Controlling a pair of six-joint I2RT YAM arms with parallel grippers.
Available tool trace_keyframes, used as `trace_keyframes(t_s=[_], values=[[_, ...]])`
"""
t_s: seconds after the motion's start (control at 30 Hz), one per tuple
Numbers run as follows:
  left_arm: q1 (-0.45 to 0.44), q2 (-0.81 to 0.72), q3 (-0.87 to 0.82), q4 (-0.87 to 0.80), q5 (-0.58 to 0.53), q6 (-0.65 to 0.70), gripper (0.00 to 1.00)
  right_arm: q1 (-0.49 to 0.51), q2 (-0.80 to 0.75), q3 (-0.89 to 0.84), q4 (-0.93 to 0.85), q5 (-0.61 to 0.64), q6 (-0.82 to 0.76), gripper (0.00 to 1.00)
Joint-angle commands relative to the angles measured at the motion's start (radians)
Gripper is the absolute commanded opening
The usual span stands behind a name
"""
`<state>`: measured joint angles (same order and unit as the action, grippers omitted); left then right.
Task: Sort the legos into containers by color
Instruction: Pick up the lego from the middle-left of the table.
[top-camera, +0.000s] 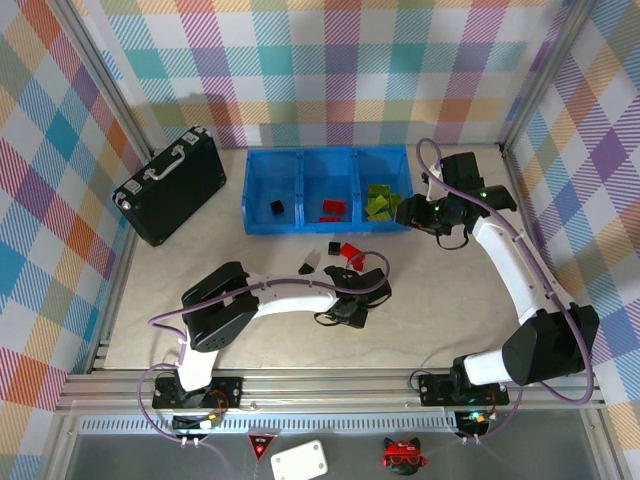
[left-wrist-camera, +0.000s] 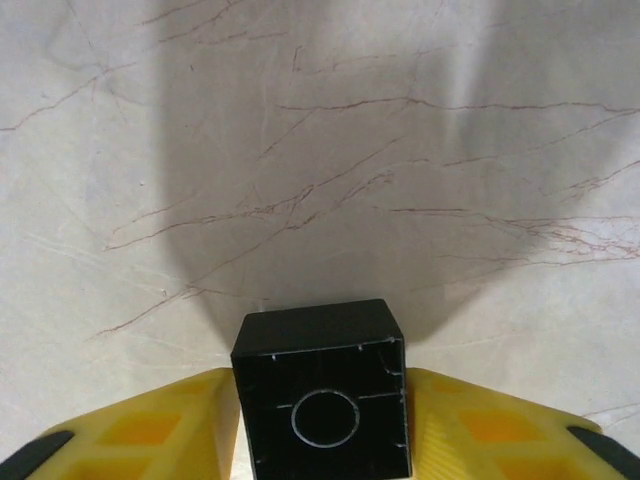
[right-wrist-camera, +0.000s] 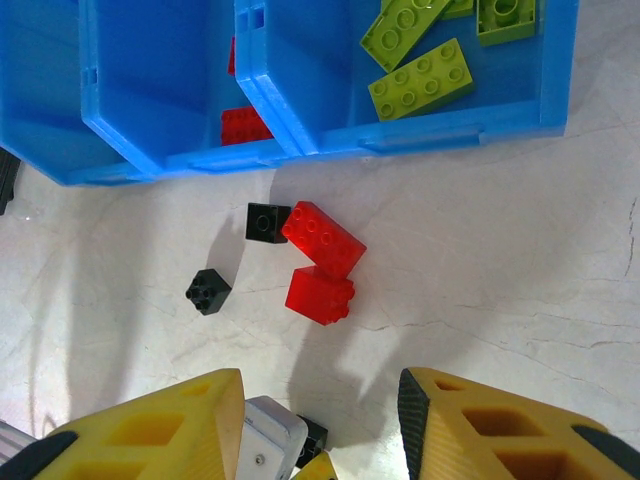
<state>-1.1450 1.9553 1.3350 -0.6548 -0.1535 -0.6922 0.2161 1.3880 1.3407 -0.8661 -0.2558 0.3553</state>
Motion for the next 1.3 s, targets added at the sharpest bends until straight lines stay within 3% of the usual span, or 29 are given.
trace_keyframes(t_s=[0.0,0.27,0.63,0.93,1.27], values=[[-0.009,0.014,0.032,-0.032,0.0,0.0,0.38,-0.003,-0.026,-0.014,-0.014,-0.017,0.007,0.46],[-0.008,-0.032,0.008,-0.024,-0.024,0.016,0.33,-0.003,-0.029,-0.033,0.001,-0.044,0.019,0.46],[-0.006,-0.22,-0.06,0.008,-0.104,0.07,0.31,-0.003,-0.064,-0.076,0.014,-0.087,0.052,0.45],[-0.002,-0.328,-0.123,0.058,-0.072,0.185,0.3,-0.001,-0.109,-0.109,0.018,-0.119,0.063,0.45],[0.008,-0.339,-0.047,-0.001,-0.109,0.219,0.3,0.0,-0.112,-0.118,0.036,-0.166,0.056,0.44]])
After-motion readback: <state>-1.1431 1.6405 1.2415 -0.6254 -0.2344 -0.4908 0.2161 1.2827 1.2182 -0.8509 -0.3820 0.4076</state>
